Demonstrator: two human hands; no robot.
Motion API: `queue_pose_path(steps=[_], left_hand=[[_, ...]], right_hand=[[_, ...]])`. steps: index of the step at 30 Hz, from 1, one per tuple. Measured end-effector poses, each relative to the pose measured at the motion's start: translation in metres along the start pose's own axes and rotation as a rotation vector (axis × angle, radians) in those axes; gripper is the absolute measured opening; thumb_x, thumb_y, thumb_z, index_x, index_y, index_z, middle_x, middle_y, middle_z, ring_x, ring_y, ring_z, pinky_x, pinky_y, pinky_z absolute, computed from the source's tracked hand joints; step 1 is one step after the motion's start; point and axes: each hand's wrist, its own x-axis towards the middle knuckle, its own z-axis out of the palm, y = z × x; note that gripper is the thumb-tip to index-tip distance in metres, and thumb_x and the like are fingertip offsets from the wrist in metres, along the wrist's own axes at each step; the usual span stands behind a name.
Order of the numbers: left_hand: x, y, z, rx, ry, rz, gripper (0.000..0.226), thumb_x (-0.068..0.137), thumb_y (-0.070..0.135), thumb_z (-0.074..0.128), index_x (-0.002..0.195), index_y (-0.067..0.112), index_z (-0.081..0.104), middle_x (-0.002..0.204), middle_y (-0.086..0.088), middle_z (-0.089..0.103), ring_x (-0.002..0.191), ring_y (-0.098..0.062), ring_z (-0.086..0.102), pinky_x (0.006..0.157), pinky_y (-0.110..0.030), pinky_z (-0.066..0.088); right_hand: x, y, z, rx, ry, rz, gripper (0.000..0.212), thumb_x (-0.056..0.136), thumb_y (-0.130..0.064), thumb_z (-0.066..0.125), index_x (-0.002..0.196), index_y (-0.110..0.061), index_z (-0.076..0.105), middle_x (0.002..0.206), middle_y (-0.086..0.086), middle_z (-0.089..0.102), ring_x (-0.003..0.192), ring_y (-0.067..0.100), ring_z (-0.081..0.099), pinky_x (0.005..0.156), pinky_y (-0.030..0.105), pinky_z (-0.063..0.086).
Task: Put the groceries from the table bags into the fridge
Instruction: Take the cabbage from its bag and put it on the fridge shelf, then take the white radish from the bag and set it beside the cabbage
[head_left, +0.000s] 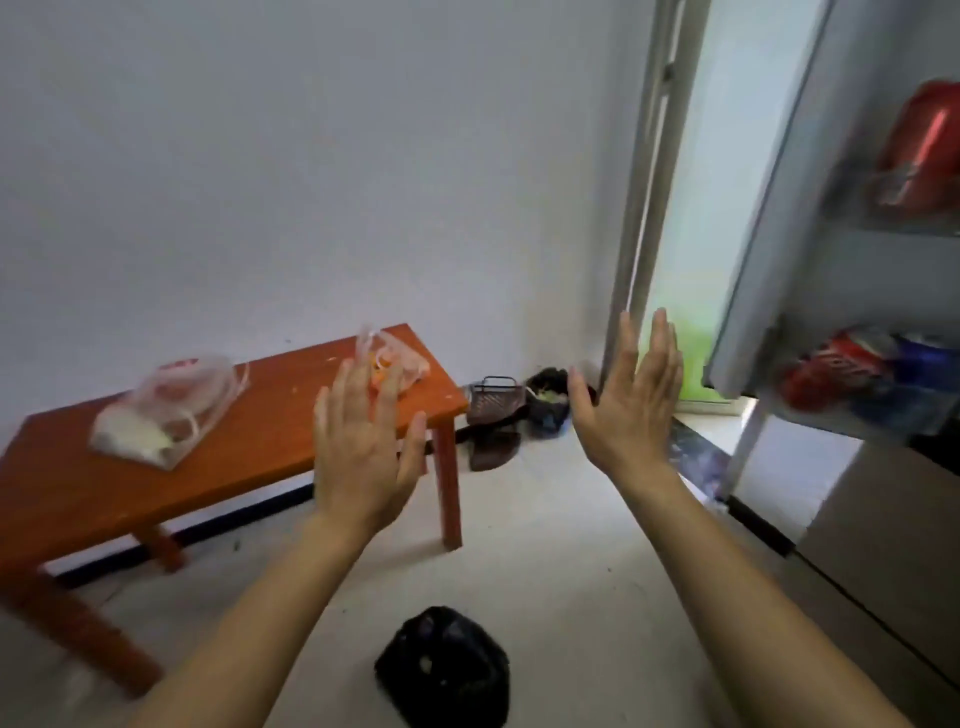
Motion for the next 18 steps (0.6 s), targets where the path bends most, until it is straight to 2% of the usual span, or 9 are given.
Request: queue_pose_path(steps=[1, 3, 8, 12, 14, 18], left_hand=[[-0.009, -0.041, -0.013, 0.047, -0.002, -0.083, 0.061, 0.099, 0.045, 0.037, 0.151, 0.014, 0.036, 0.162, -0.015, 0.021, 0.149, -0.034, 0.02, 0.117, -0.059, 0.021], [-0.02, -0.081, -0.023, 0.092, -0.015, -0.155, 0.062, 0.099, 0.048, 0.033, 0.151, 0.013, 0.036, 0.162, -0.015, 0.021, 0.15, -0.033, 0.019, 0.117, -0.06, 0.022], [-0.042, -0.217, -0.038, 0.235, -0.065, -0.382, 0.063, 0.1, 0.051, 0.027, 0.15, 0.014, 0.037, 0.162, -0.014, 0.021, 0.149, -0.031, 0.019, 0.117, -0.057, 0.024], [-0.027, -0.306, -0.02, 0.325, -0.114, -0.463, 0.062, 0.099, 0.05, 0.027, 0.148, 0.014, 0.039, 0.161, -0.017, 0.024, 0.148, -0.034, 0.022, 0.116, -0.056, 0.026], [-0.009, -0.349, -0.005, 0.352, -0.18, -0.525, 0.063, 0.099, 0.052, 0.026, 0.148, 0.015, 0.039, 0.161, -0.017, 0.024, 0.148, -0.034, 0.022, 0.116, -0.055, 0.025], [0.034, -0.426, 0.012, 0.432, -0.309, -0.588, 0.067, 0.1, 0.056, 0.018, 0.151, 0.015, 0.034, 0.161, -0.019, 0.023, 0.148, -0.036, 0.024, 0.115, -0.055, 0.029]], right_hand=[[-0.005, -0.038, 0.029, 0.034, -0.058, -0.039, 0.077, 0.094, -0.051, 0.048, 0.156, -0.014, 0.021, 0.163, 0.022, 0.013, 0.151, 0.04, 0.012, 0.122, 0.057, 0.015], [-0.018, -0.07, 0.062, 0.054, -0.144, -0.065, 0.078, 0.094, -0.052, 0.048, 0.157, -0.017, 0.018, 0.163, 0.02, 0.011, 0.152, 0.038, 0.011, 0.122, 0.058, 0.015], [-0.041, -0.181, 0.174, 0.169, -0.321, -0.203, 0.081, 0.093, -0.047, 0.058, 0.157, -0.015, 0.02, 0.162, 0.018, 0.014, 0.151, 0.036, 0.013, 0.121, 0.057, 0.019], [-0.032, -0.238, 0.264, 0.272, -0.365, -0.269, 0.081, 0.092, -0.042, 0.062, 0.156, -0.015, 0.019, 0.161, 0.019, 0.018, 0.149, 0.038, 0.02, 0.118, 0.058, 0.024], [-0.02, -0.262, 0.312, 0.278, -0.422, -0.245, 0.077, 0.093, -0.041, 0.061, 0.154, -0.013, 0.023, 0.159, 0.02, 0.023, 0.147, 0.039, 0.024, 0.117, 0.058, 0.028], [0.014, -0.308, 0.39, 0.246, -0.585, -0.216, 0.068, 0.099, -0.045, 0.051, 0.154, -0.013, 0.028, 0.157, 0.016, 0.035, 0.147, 0.035, 0.029, 0.118, 0.05, 0.028]])
